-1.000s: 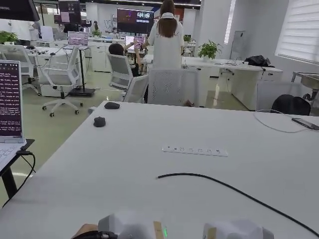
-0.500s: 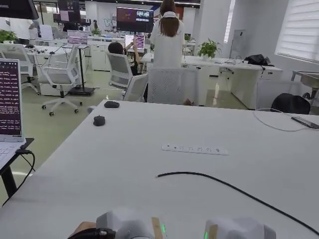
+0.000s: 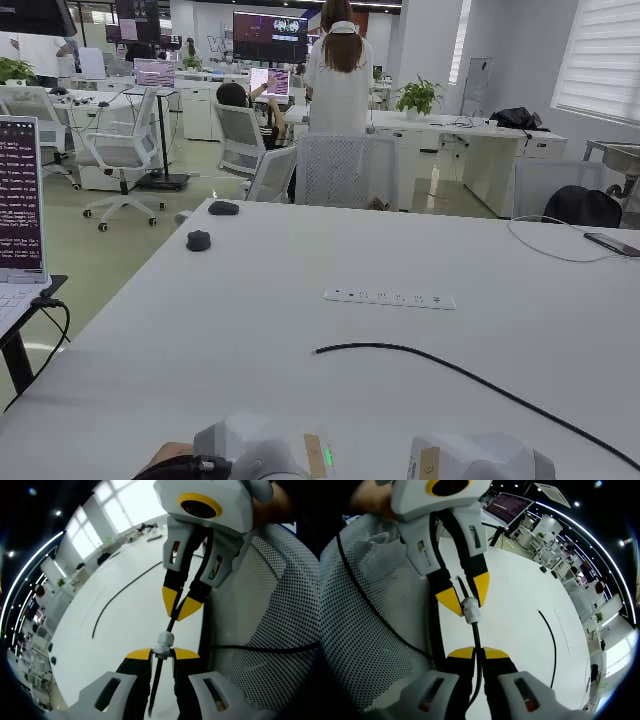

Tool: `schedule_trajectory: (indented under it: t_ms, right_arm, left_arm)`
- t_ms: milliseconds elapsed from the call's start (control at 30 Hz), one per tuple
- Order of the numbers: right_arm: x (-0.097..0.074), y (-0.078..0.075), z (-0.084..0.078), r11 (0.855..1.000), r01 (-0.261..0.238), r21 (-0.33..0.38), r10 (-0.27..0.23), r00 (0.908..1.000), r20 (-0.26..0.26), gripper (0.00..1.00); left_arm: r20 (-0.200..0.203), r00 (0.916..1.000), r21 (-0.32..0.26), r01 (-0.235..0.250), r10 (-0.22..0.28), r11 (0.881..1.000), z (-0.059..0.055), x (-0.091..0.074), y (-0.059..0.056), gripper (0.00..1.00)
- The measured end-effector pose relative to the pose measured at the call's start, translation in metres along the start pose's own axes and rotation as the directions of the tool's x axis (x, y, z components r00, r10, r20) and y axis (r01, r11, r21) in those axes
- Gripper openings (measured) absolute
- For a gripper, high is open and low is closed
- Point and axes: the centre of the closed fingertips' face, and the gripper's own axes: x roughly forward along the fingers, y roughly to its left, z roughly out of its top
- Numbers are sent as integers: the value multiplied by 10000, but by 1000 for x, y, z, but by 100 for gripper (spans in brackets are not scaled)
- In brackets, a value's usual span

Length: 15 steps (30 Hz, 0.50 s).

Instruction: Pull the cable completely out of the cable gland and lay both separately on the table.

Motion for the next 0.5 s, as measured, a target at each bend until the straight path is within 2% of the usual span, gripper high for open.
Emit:
schedule_trajectory:
  t_ms: [67, 133, 200, 267, 300, 367, 433, 500]
  right_arm:
    - [2, 0, -8, 10000, 27, -34, -28, 9991, -422, 3]
    - [3, 0, -9, 10000, -23, 46, 25, 9990, -447, 4]
    - [3, 1, -4, 9999, -72, 128, 75, 9997, -213, 12]
    - [3, 6, 7, 9996, -289, 42, 287, 9992, 281, 17]
    - [1, 9, 15, 9992, -382, -132, 389, 9973, 618, 16]
    - [-1, 12, 22, 9986, -394, -341, 424, 9948, 926, 15]
    - [-1, 13, 21, 9983, -433, -393, 466, 9951, 877, 6]
    - [0, 9, 18, 9988, -329, -354, 356, 9963, 787, 4]
  left_arm:
    - [4, 10000, -32, -39, 39, 10000, 0, 0, 1, 16]
    - [9, 10000, -32, -21, 21, 10000, 0, 0, 0, 16]
    - [-72, 10000, 49, 9, -8, 10000, -2, 0, -1, 16]
    - [-48, 10000, 69, 40, -40, 10000, -1, 0, -2, 16]
    - [-29, 10000, 77, 33, -33, 10000, 0, 0, -2, 16]
    - [-1, 10000, 69, 44, -44, 10000, 0, 0, -1, 16]
    - [-20, 10000, 68, 32, -32, 10000, 0, -1, -1, 16]
    - [-15, 10000, 64, 49, -49, 10000, 0, -1, -1, 16]
